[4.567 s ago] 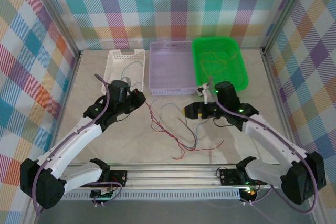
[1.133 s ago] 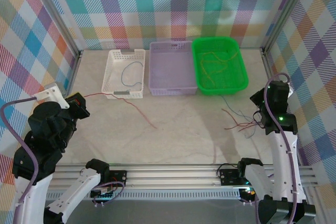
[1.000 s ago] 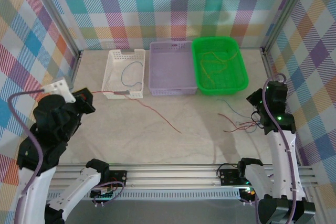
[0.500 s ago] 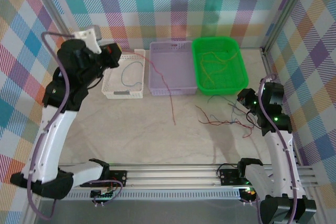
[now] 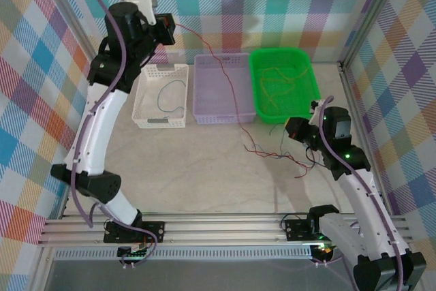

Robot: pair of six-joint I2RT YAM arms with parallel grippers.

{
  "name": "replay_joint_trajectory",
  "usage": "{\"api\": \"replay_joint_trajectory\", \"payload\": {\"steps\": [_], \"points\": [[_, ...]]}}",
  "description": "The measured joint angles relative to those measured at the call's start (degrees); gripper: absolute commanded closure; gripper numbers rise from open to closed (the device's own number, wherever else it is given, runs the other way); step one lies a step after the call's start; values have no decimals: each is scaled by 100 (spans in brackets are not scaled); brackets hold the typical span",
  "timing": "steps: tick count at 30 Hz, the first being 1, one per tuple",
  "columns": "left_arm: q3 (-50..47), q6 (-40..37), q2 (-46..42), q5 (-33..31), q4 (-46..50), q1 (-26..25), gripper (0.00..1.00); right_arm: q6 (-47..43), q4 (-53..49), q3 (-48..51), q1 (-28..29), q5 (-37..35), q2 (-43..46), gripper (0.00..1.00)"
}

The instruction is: Untangle the cables

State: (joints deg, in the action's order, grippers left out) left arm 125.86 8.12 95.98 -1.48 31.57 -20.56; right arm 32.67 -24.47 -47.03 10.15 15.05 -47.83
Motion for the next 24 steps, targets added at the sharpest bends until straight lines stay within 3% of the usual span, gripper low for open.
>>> {"api": "replay_joint_trajectory", "payload": {"steps": [12,24], "points": [[1088,-1021,1427,-675,11,-461,100,-83,0,0,721,-120,50,100],[1178,-1502,2297,-1169,-28,-616,100,-339,-90,0,1266,-367,72,100]]}}
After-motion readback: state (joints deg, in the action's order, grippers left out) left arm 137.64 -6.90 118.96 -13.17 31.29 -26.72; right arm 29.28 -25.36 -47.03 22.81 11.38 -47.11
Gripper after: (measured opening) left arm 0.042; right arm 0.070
